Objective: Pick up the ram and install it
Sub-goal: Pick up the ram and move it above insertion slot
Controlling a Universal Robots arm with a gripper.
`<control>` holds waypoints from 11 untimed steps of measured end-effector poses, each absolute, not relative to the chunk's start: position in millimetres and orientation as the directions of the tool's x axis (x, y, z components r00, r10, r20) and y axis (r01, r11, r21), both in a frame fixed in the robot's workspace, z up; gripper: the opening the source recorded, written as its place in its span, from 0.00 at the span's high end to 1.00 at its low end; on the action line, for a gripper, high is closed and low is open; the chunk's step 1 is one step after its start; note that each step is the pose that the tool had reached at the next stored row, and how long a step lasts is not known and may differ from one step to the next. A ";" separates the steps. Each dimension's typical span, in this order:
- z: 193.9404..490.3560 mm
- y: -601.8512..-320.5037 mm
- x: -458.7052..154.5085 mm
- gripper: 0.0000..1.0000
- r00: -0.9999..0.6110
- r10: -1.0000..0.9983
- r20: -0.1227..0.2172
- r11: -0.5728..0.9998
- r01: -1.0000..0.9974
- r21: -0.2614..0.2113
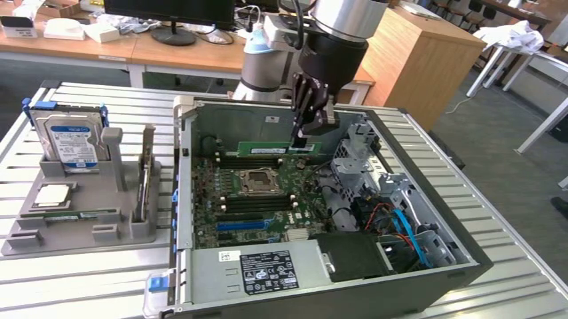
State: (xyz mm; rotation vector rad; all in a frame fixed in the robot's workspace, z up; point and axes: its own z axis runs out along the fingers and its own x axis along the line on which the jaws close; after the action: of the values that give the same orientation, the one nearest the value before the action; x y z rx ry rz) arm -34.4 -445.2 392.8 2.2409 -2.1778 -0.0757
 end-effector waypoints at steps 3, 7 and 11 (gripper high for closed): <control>392.5 -444.1 -34.4 0.89 0.028 -0.999 -0.024 -0.029 -0.999 0.045; 392.0 -439.8 -34.4 0.89 0.028 -0.999 -0.024 -0.029 -0.999 0.045; 391.3 -434.0 -34.4 0.89 0.027 -0.999 -0.024 -0.028 -0.999 0.045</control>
State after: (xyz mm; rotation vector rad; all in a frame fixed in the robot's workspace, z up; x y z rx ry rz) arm -34.4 -434.0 391.3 2.2402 -2.1787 -0.0755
